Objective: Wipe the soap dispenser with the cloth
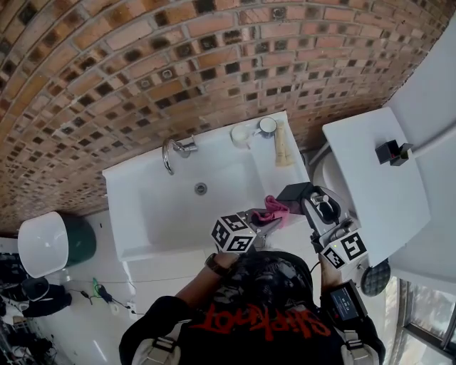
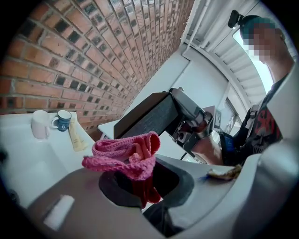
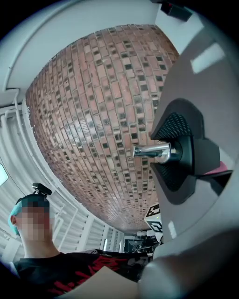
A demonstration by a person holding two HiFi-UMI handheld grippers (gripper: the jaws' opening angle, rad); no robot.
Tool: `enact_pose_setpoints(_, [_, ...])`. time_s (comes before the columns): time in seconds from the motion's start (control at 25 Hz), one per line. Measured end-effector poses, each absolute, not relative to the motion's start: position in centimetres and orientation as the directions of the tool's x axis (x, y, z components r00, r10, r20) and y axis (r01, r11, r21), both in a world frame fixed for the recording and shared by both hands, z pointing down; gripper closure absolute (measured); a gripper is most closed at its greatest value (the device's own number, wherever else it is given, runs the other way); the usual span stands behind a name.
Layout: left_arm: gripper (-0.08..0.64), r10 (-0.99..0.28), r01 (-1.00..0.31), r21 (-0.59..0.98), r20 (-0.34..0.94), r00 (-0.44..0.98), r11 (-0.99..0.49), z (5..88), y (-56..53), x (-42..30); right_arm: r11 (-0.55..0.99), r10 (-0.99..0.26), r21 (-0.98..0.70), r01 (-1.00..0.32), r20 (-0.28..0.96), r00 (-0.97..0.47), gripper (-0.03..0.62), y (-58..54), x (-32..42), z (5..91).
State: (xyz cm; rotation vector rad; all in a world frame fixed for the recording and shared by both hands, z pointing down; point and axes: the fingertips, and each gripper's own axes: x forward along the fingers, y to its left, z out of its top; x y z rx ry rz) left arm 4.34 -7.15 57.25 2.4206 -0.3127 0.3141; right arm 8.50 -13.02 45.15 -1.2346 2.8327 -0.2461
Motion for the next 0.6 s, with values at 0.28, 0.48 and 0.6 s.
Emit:
enact_pose_setpoints(0.28, [0.518,-0.123,-0.146,0.579,0.078,0.989,-0.802,48.9,-6.3,4.4,0.685,-0.700,-0.170,-0.708,0.116,-0.705,0.443,-12.4,6.5,48.7])
enact_pose_setpoints(0.48, [0.518,-0.175,-0.108,0.575,-0.063,0.982,-0.811,43.2,-7.9,1.1,0.742,-0.648,-0.101,-0.662,0.141,-0.748,0.443,-11.4,5.2,48.8])
enact_pose_setpoints(0.6, [0.518,-0.223,-0.159,0.522,-0.063,0.973,-0.838,41.2,-9.6,-1.7,0.849,-0.523,-0.035,-0.528,0.090,-0.847,0.443,-8.6,3.1,45.3])
